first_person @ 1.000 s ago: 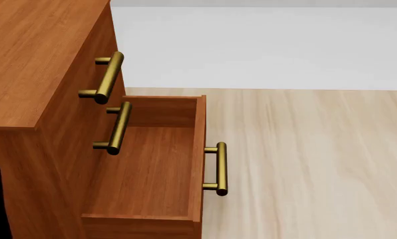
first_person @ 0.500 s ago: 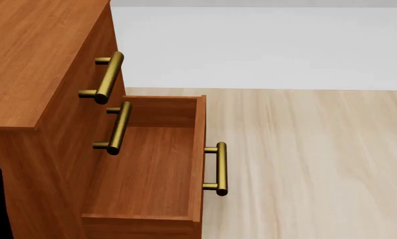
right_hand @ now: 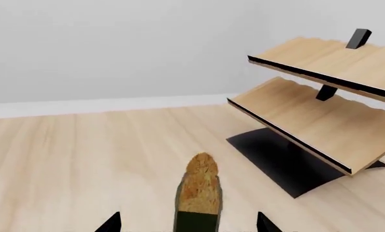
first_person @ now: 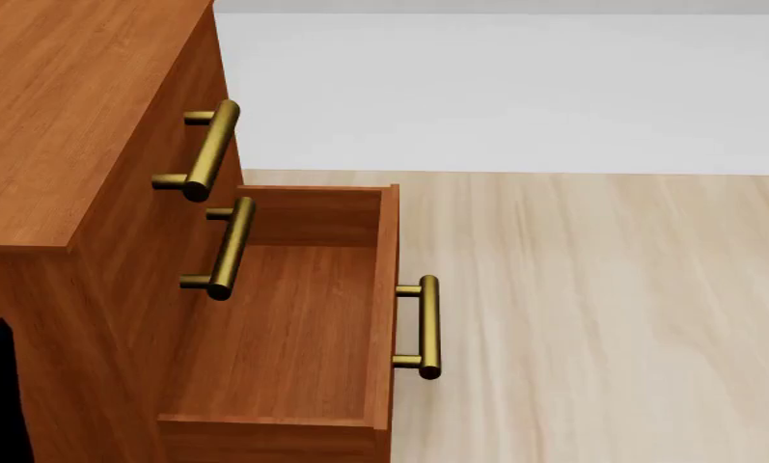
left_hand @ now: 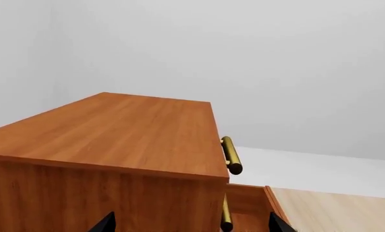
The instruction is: Put the wine bottle in the bottom drawer of the cabinet.
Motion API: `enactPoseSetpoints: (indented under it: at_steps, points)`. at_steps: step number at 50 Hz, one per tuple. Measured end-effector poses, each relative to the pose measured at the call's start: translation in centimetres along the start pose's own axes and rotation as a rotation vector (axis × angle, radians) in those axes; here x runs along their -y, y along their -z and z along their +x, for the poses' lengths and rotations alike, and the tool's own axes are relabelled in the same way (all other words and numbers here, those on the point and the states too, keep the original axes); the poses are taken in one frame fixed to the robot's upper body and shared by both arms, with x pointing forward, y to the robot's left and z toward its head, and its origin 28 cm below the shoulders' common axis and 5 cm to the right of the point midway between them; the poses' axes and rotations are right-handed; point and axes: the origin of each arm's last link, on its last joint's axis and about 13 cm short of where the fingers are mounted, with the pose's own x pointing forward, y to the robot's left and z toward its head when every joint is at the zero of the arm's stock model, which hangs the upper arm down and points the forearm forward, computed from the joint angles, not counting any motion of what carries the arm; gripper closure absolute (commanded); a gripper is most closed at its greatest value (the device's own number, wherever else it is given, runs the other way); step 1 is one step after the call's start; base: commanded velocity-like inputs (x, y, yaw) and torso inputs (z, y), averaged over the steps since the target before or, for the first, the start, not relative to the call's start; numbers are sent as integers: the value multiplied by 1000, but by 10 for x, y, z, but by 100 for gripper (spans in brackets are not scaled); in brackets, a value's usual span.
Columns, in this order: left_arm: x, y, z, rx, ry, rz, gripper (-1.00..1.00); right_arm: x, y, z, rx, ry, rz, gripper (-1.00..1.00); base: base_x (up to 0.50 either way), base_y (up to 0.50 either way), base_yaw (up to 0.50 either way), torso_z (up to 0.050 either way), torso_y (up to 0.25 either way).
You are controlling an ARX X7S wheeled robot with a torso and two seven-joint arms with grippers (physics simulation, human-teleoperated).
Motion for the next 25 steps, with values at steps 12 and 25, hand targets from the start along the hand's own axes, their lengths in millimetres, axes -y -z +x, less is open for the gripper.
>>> enactPoseSetpoints:
  at_steps: [12,25]
  points:
    - [1,0,0,-2,2,2,-100,1,-1,5,-5,6,7,-100,0,0,0,0,0]
    - [1,1,0,-5,3,4,-100,1,-10,12,7,7,12,100,0,0,0,0,0]
